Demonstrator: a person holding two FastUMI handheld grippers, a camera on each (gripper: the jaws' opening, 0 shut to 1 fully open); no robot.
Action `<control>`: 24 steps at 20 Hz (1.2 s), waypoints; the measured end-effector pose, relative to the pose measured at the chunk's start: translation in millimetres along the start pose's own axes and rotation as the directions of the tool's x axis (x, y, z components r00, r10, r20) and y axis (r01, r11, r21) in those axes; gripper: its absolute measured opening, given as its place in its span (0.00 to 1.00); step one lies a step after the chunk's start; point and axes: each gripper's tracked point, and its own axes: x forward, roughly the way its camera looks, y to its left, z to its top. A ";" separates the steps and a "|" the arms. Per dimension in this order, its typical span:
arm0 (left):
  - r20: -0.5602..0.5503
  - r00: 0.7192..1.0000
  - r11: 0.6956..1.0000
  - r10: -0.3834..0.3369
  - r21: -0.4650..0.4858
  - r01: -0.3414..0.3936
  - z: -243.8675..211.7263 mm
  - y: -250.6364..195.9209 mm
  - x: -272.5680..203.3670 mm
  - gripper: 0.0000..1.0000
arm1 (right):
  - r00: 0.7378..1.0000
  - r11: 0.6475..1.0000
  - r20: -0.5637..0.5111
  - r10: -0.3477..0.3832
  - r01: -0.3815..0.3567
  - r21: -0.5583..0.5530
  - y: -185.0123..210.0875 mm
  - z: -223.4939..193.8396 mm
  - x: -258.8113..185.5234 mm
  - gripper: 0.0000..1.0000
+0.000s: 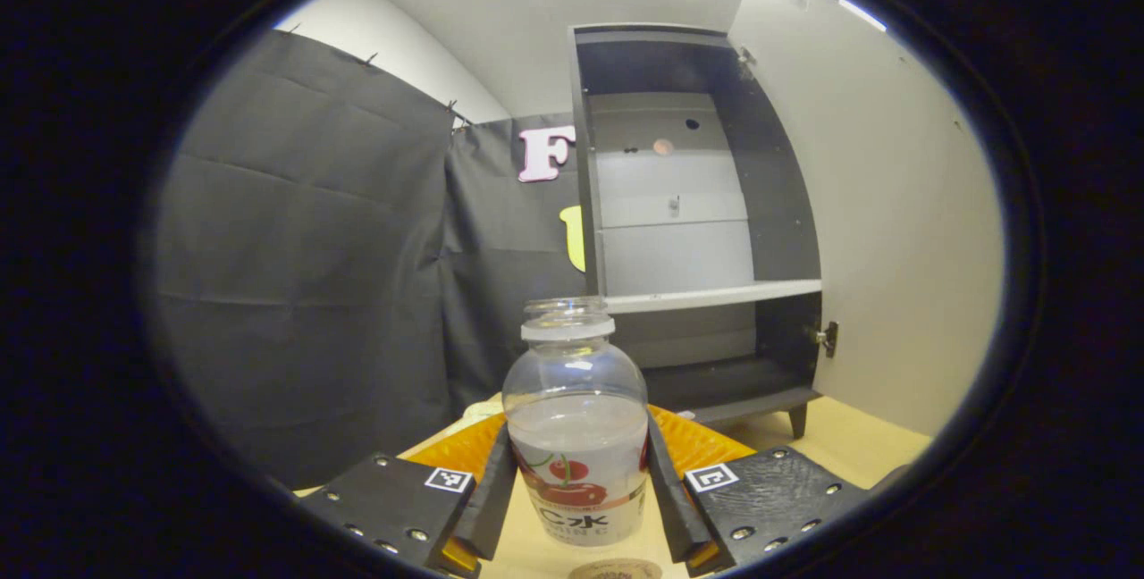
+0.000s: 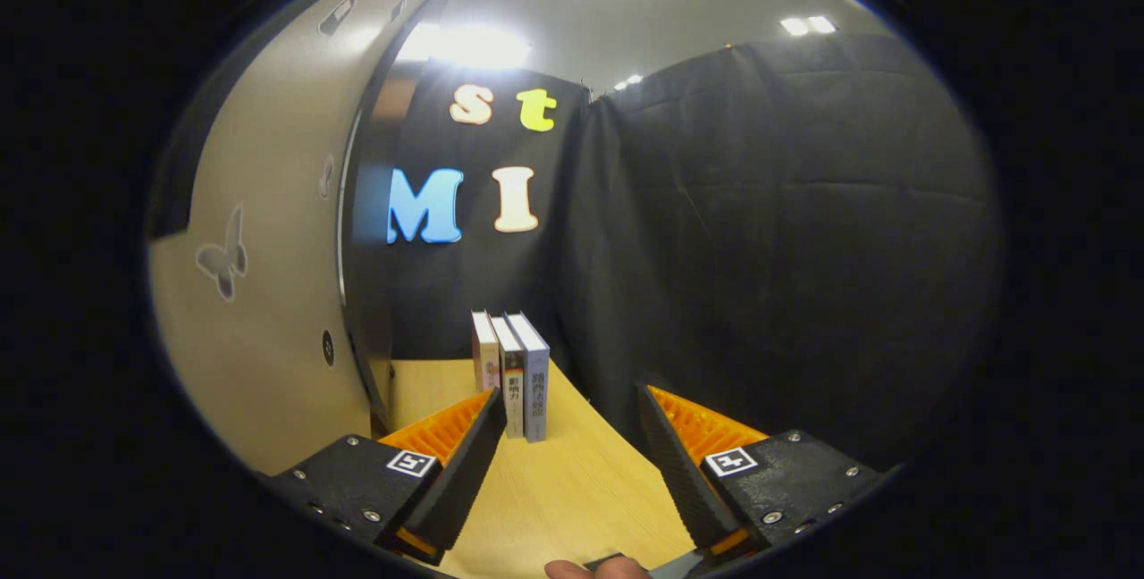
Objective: Open the cabinet door with the right hand, grasp the bottle in the cabinet with the left hand and place it on the coaster, then close the cabinet door with the right hand.
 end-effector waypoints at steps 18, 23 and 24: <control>-0.034 0.999 1.000 -0.020 -0.010 0.020 -14.1 -1.7 4.9 0.80 | 0.958 0.966 -0.258 0.123 -0.175 -0.188 42.2 -91.9 15.8 0.94; -0.040 0.999 0.999 -0.036 0.014 0.037 -13.4 1.2 0.8 0.85 | 0.946 0.967 -0.299 0.127 -0.185 -0.177 40.8 -105.0 16.7 0.94; -0.028 0.999 0.999 -0.037 0.009 0.037 -9.8 0.2 2.1 0.80 | 0.943 0.967 -0.308 0.124 -0.185 -0.177 40.6 -107.9 17.8 0.94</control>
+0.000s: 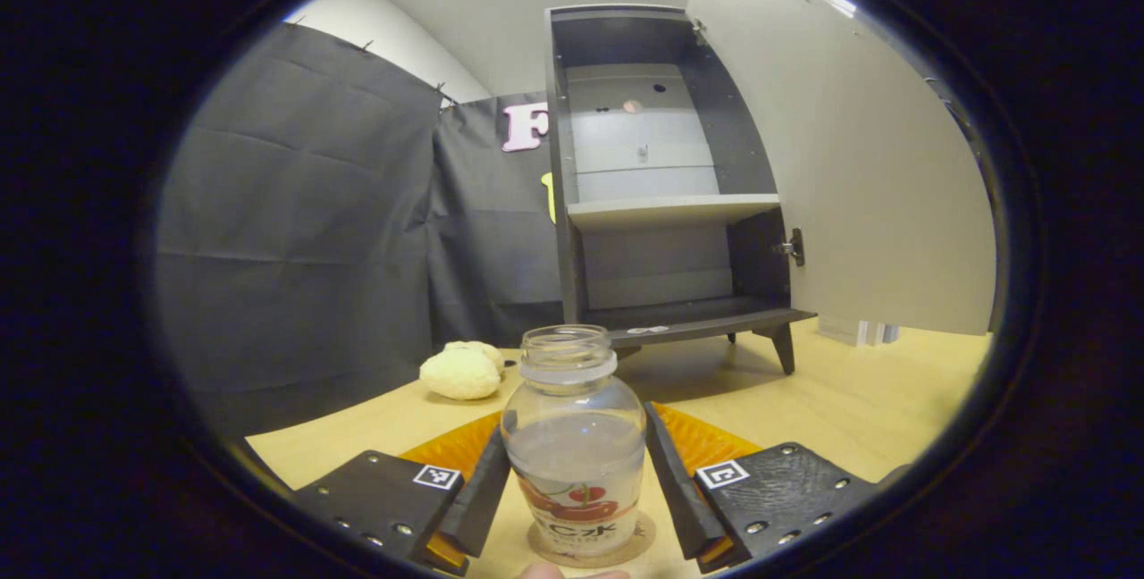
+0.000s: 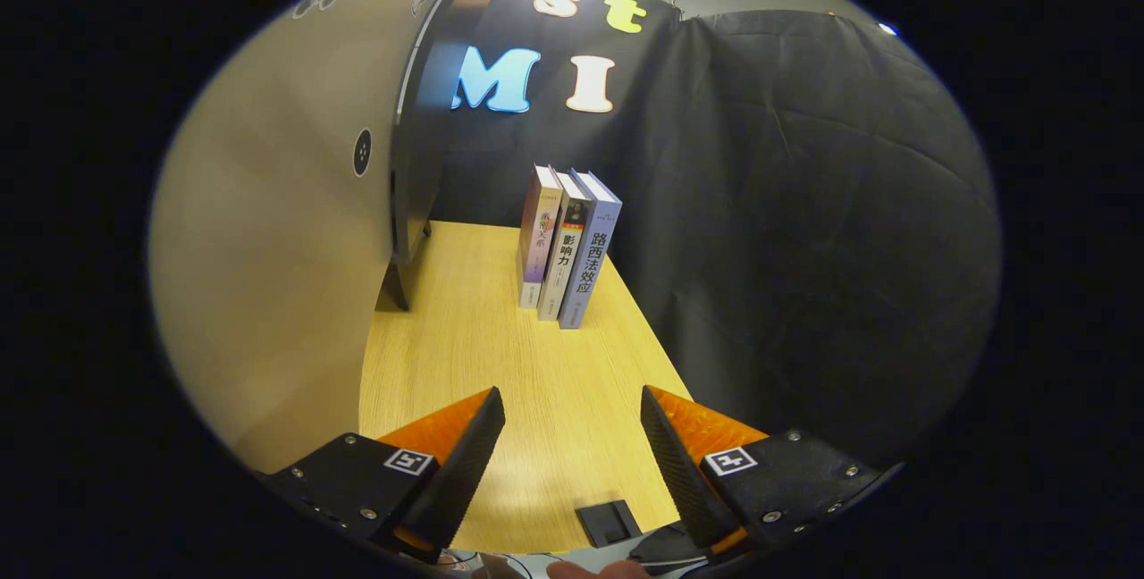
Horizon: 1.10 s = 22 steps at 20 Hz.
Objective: Open the cabinet door with the right hand, grasp the bottle in the cabinet with the left hand and place it on the coaster, then close the cabinet door with the right hand.
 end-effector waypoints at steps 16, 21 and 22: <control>-0.011 0.999 0.996 0.030 -0.081 -0.031 30.2 13.2 -16.1 0.80 | 1.000 0.995 -0.014 -0.003 0.005 0.104 2.1 0.0 -9.5 0.94; 0.012 1.000 0.997 -0.017 -0.073 0.018 67.4 0.6 -18.2 0.80 | 0.999 0.986 0.050 -0.007 -0.002 0.167 1.5 20.8 -24.2 0.94; 0.015 1.000 0.996 -0.019 -0.083 0.020 79.5 -2.5 -21.8 0.80 | 0.998 0.984 0.063 -0.014 0.003 0.180 -1.1 24.4 -23.8 0.94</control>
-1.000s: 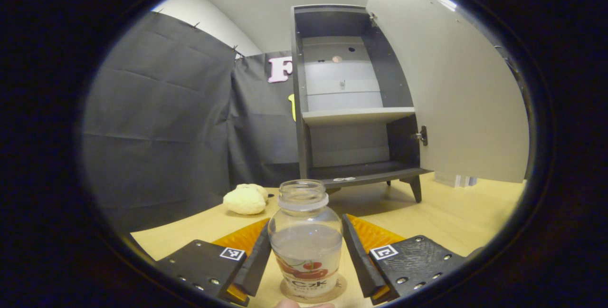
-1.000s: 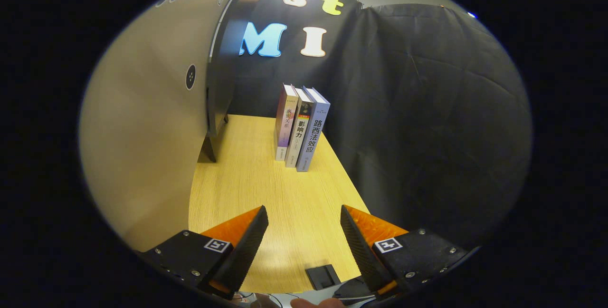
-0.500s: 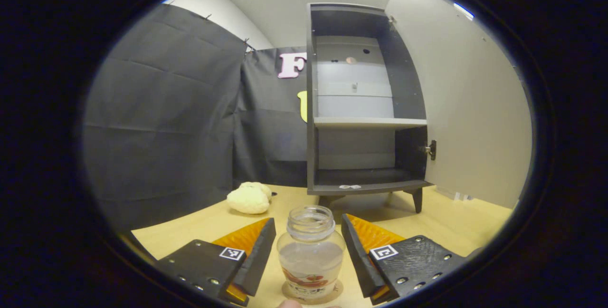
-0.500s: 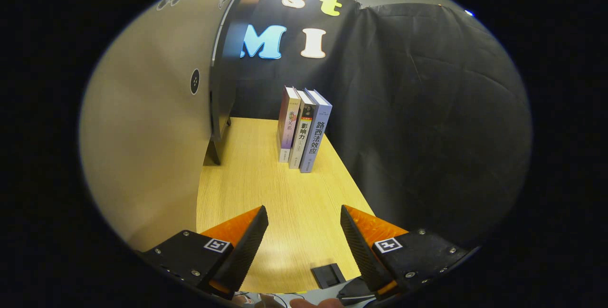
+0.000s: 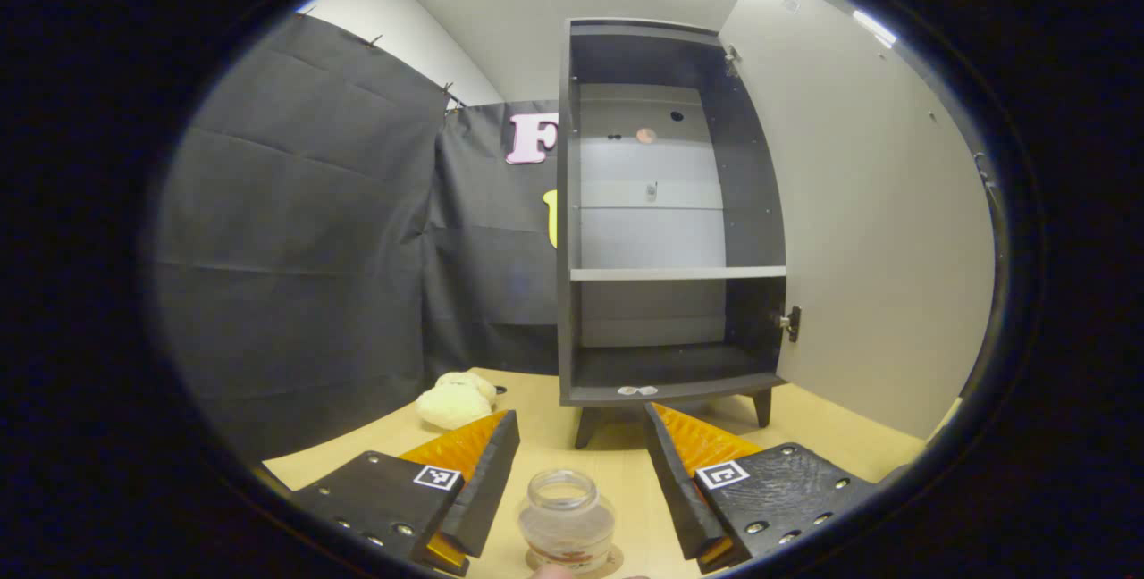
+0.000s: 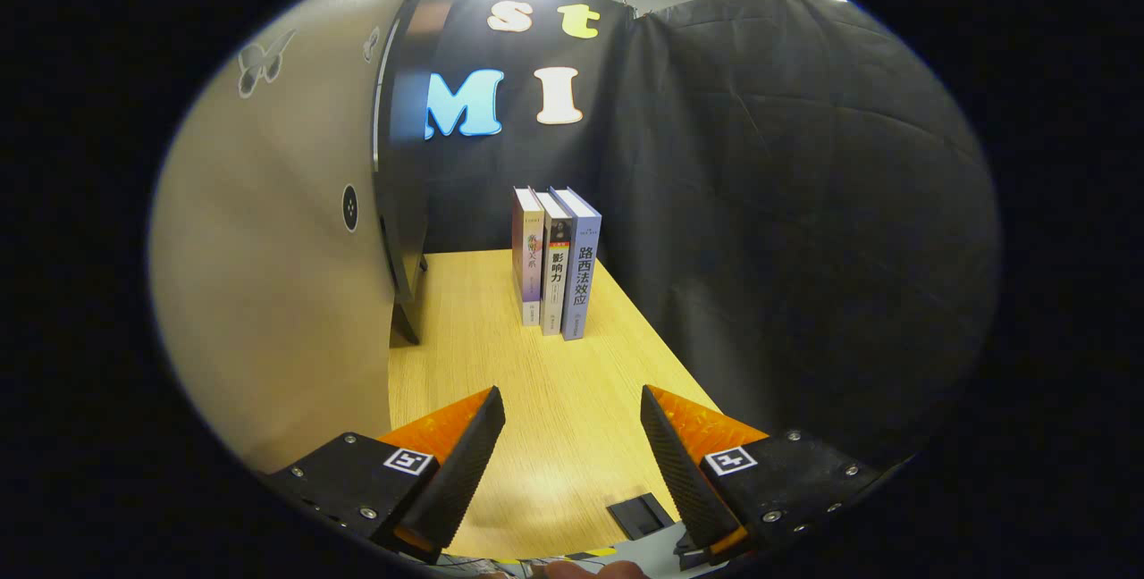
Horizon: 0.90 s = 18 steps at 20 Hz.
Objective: Open the cabinet door with the right hand, grasp the bottle in the cabinet with the left hand and place it on the coaster, then close the cabinet door with the right hand.
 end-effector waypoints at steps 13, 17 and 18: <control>0.077 0.997 1.000 0.021 -0.002 -0.021 145.0 17.2 23.5 0.85 | 0.947 0.959 0.316 -0.061 -0.032 0.282 -33.2 121.5 -78.3 0.94; 0.051 0.998 0.999 0.045 0.002 -0.045 160.8 23.8 26.0 0.80 | 0.860 0.958 0.504 -0.075 -0.077 0.275 -34.7 187.1 -135.5 0.92; 0.041 0.998 0.999 0.048 0.022 -0.049 166.2 25.1 27.6 0.80 | 0.843 0.958 0.535 -0.060 -0.102 0.269 -27.9 199.1 -133.5 0.92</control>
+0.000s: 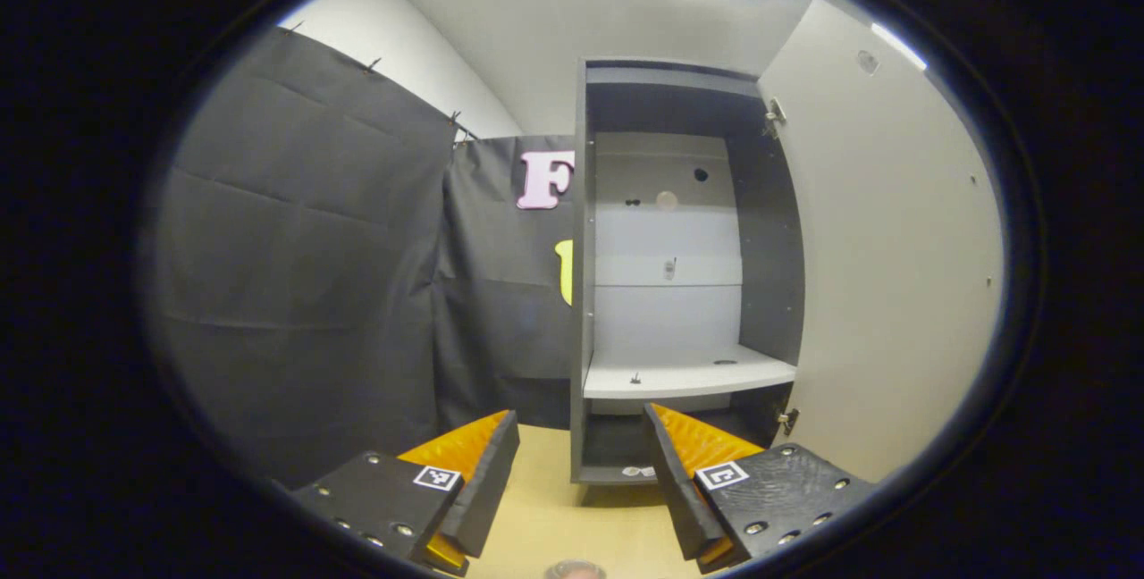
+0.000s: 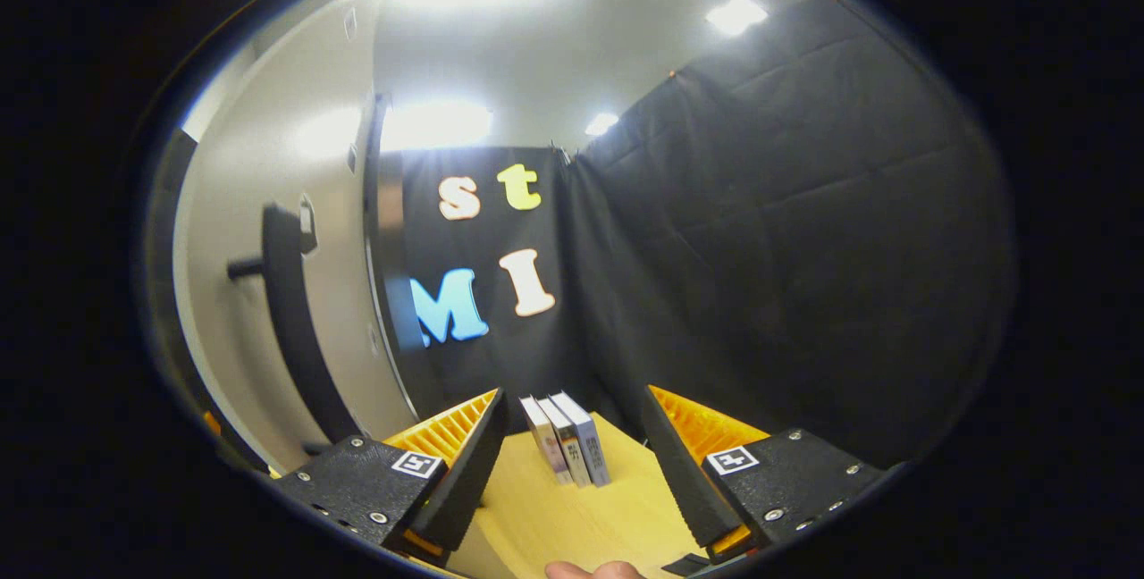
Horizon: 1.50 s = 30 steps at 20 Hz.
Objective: Open the cabinet door with the right hand, grasp the bottle in the cabinet with the left hand and place it on the coaster, then close the cabinet door with the right hand.
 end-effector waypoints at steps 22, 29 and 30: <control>0.027 0.999 0.993 -0.029 0.119 0.025 26.8 13.3 -13.4 0.80 | 0.917 0.914 0.045 0.396 -0.398 0.076 178.6 -4.1 -39.6 0.90; 0.017 0.999 0.989 0.048 0.143 -0.050 24.9 54.2 -26.1 0.80 | 0.870 0.872 -0.079 0.486 -0.476 0.116 241.9 -50.9 -36.4 0.90; 0.018 0.998 0.988 0.058 0.145 -0.060 26.1 56.4 -27.1 0.80 | 0.862 0.867 -0.106 0.496 -0.485 0.113 250.0 -60.0 -38.0 0.90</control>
